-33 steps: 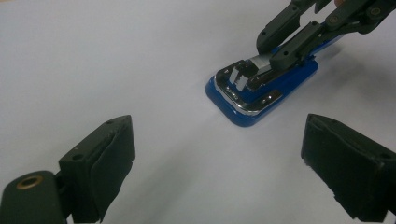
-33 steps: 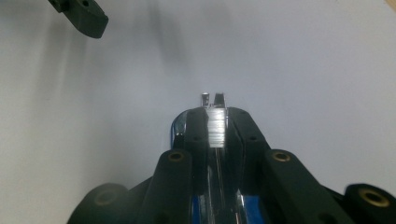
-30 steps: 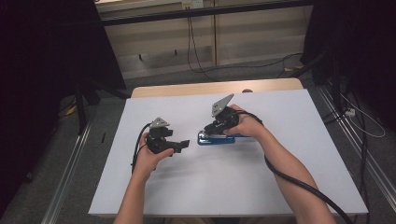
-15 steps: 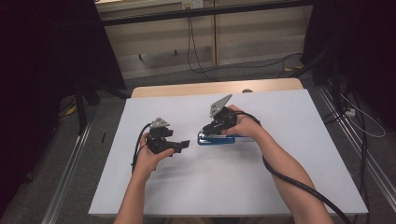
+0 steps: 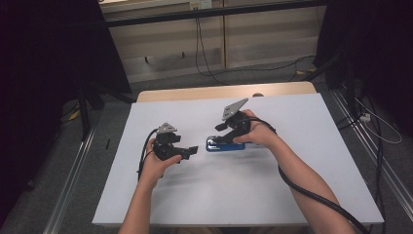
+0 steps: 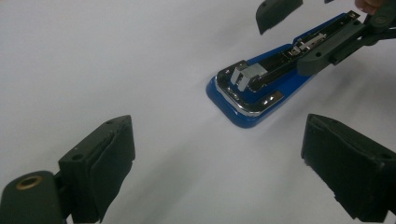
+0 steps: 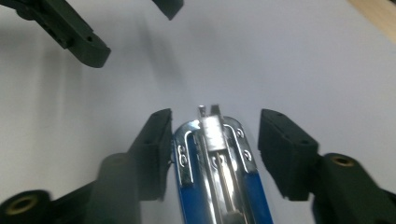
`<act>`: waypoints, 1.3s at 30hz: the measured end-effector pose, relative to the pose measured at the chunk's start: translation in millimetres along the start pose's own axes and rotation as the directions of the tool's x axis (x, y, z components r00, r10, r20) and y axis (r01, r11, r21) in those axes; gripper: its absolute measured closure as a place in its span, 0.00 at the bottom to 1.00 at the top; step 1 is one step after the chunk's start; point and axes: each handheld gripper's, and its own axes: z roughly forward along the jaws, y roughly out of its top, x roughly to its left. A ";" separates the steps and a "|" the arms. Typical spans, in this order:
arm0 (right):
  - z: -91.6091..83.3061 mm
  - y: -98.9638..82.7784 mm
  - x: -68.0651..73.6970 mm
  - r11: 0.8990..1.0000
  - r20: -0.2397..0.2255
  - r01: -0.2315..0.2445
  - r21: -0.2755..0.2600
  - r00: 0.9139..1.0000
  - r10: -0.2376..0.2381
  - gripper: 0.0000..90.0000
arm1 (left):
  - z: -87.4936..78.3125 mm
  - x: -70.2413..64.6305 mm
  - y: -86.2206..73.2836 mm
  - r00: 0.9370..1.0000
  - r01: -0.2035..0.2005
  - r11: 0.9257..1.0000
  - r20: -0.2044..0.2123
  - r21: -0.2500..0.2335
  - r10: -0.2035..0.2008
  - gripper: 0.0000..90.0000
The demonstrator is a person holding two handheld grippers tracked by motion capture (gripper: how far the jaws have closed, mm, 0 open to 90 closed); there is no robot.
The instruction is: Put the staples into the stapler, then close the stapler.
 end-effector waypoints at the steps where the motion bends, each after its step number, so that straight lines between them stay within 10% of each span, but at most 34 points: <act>1: -3.4 -1.0 1.1 1.000 0.005 -0.019 -0.009 1.000 0.019 0.40 | 0.1 -0.2 0.1 1.000 -0.003 1.000 0.000 -0.001 0.003 0.11; 9: -29.8 -14.2 8.6 0.987 0.135 -0.150 -0.058 0.978 0.157 0.16 | -1.2 0.3 0.5 1.000 0.006 1.000 -0.001 -0.008 -0.006 0.11; 24: -69.2 -42.6 28.5 0.980 0.320 -0.195 -0.049 0.926 0.200 0.13 | -0.2 -2.7 1.5 1.000 0.000 1.000 0.000 -0.020 0.000 0.11; 32: -101.0 -66.7 42.3 0.956 0.418 -0.270 -0.117 0.859 0.294 0.20 | 4.3 -5.2 1.2 1.000 -0.002 1.000 -0.006 -0.011 0.002 0.11; 39: -117.2 -78.5 53.6 0.960 0.479 -0.258 -0.111 0.832 0.279 0.43 | 4.2 -4.8 1.3 1.000 -0.005 1.000 -0.022 -0.017 0.004 0.12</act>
